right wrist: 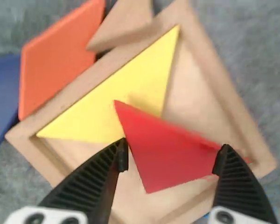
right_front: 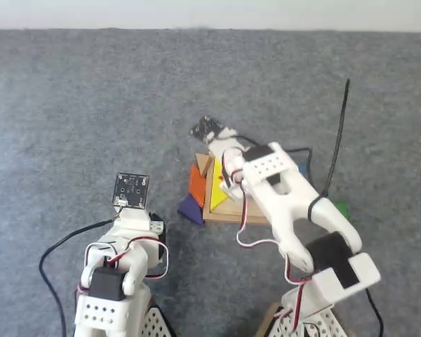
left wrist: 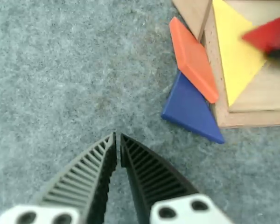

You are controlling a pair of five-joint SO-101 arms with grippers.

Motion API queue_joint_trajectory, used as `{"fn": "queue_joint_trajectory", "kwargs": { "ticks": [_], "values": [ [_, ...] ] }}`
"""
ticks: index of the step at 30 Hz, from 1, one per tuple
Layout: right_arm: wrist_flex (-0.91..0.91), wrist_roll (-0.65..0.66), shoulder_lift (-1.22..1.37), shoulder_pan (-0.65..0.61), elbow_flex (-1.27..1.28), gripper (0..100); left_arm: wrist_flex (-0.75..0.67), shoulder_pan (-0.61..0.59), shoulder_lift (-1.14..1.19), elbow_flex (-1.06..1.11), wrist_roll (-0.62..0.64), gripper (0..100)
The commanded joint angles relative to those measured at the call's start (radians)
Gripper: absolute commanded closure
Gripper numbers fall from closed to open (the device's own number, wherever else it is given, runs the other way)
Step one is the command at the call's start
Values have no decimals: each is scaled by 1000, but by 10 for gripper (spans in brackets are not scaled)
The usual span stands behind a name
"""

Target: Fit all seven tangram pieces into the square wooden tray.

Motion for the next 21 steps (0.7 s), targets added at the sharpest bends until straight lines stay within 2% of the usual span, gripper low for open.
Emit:
{"fn": "queue_joint_trajectory", "kwargs": {
  "ticks": [1, 12, 16, 21],
  "values": [
    [47, 12, 5, 13, -147, 712, 6, -5, -20, -12, -6, 986],
    [131, 12, 140, 12, -285, 713, 6, -5, -20, -12, -6, 986],
    [147, 5, -18, 13, -236, 713, 6, -5, -20, -12, -6, 986],
    [-41, -21, -323, 36, -34, 713, 6, -5, -20, -12, -6, 986]
  ]
}}
